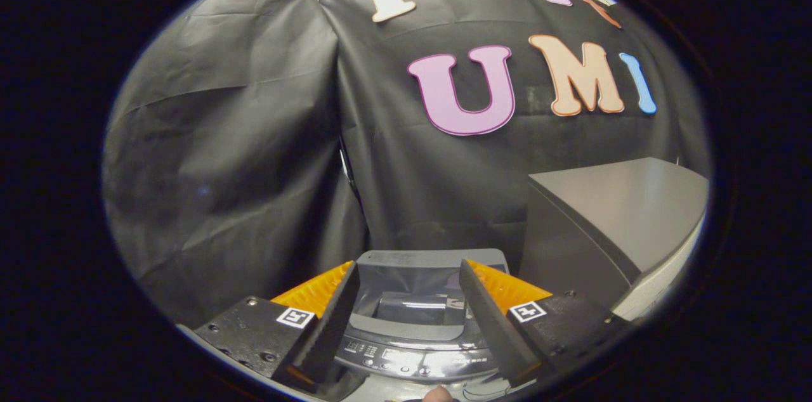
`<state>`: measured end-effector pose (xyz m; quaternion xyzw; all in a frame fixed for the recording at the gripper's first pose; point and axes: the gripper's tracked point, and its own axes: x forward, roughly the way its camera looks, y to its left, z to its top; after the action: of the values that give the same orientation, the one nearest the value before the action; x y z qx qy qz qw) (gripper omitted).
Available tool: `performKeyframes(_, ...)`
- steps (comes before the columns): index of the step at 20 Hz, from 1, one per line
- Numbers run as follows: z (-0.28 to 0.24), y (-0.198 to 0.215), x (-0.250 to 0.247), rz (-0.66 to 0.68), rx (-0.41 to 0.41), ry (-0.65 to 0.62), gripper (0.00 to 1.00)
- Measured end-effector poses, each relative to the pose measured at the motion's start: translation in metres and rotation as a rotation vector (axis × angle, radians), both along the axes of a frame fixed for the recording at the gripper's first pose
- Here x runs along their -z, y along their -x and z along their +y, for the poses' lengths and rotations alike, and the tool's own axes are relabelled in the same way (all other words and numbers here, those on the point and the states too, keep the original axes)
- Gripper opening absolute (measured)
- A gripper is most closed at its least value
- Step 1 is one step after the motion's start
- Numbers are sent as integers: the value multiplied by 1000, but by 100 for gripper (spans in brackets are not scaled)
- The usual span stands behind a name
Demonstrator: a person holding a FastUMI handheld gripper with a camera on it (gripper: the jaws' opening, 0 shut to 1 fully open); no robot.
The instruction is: Put the clothes into the washing machine and then close the washing machine lid.
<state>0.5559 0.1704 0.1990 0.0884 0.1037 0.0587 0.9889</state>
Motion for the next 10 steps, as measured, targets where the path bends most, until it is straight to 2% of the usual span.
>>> performKeyframes(10,-35,34,-3,-65,70,-18,96)
